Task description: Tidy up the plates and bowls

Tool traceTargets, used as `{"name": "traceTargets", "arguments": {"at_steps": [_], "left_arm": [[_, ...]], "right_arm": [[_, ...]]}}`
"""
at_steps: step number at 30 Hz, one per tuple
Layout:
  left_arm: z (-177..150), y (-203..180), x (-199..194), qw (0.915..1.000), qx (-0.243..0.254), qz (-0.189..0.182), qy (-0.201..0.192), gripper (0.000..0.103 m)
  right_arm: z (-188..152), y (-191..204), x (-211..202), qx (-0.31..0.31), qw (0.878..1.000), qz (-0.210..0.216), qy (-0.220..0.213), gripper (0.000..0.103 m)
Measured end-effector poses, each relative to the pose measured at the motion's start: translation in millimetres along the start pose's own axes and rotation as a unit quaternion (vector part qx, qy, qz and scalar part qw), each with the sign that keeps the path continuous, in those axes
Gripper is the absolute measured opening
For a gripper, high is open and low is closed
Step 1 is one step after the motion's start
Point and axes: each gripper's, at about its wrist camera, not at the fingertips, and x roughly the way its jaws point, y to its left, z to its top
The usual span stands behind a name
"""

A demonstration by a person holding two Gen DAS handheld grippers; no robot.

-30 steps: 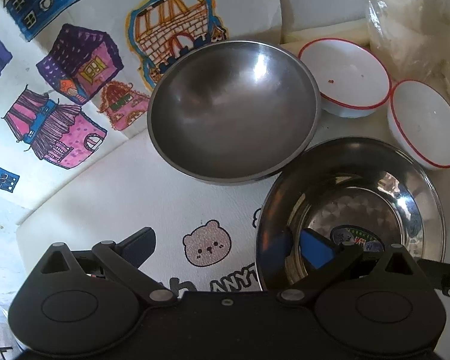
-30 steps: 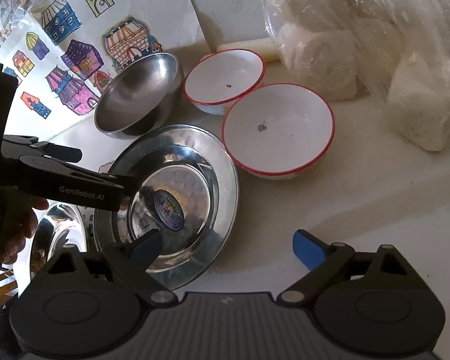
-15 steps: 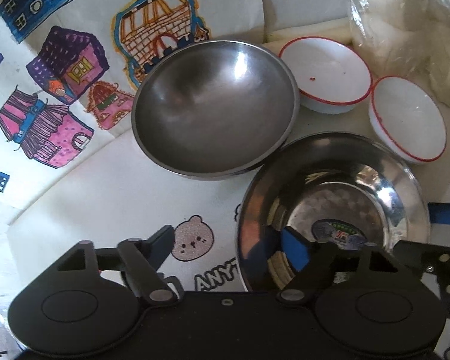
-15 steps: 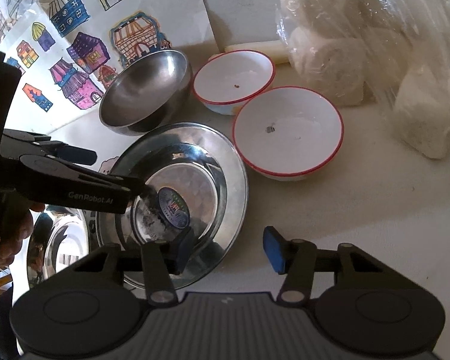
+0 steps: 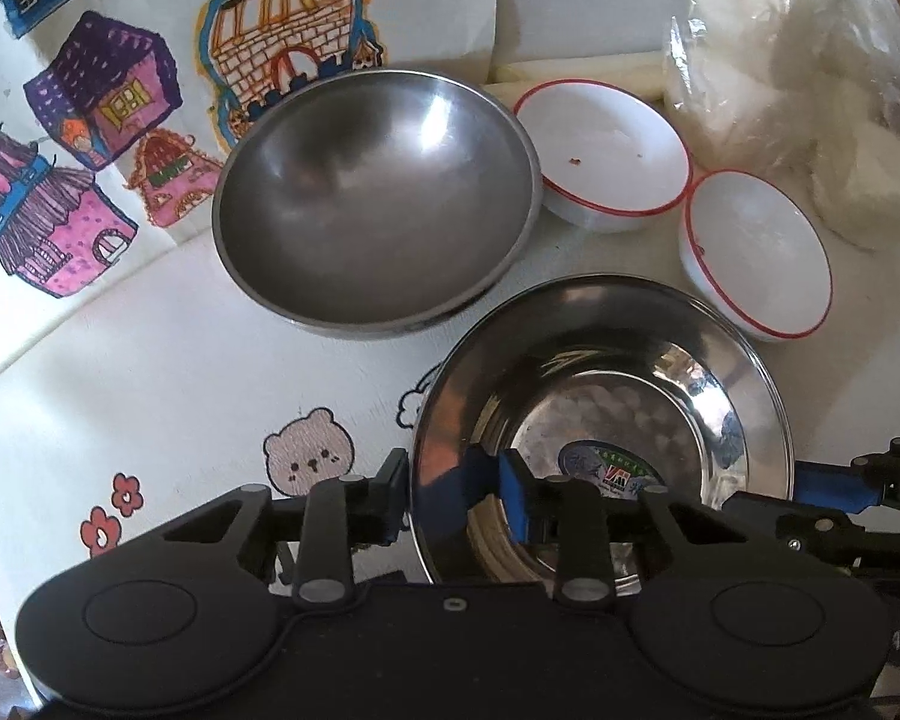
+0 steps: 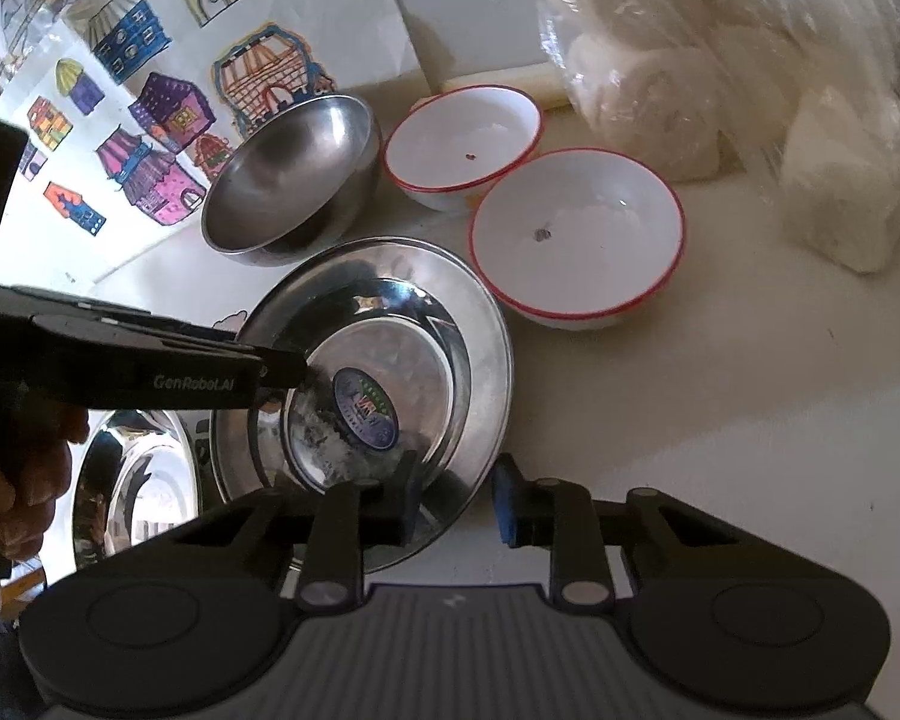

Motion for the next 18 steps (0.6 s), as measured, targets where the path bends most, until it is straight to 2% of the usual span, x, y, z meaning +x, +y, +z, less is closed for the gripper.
{"name": "traceTargets", "arguments": {"at_steps": [7,18], "left_arm": [[-8.9,-2.5,-5.8,0.9997,-0.006,-0.022,0.006,0.029],[-42.6,-21.1,-21.1,0.9984,-0.009,-0.053,0.018,0.027]], "right_arm": [[-8.8,-7.2,-8.8,0.022,1.000,0.000,0.001,0.023],[-35.2,-21.5,-37.1,0.075,0.997,-0.006,0.001,0.018]]}}
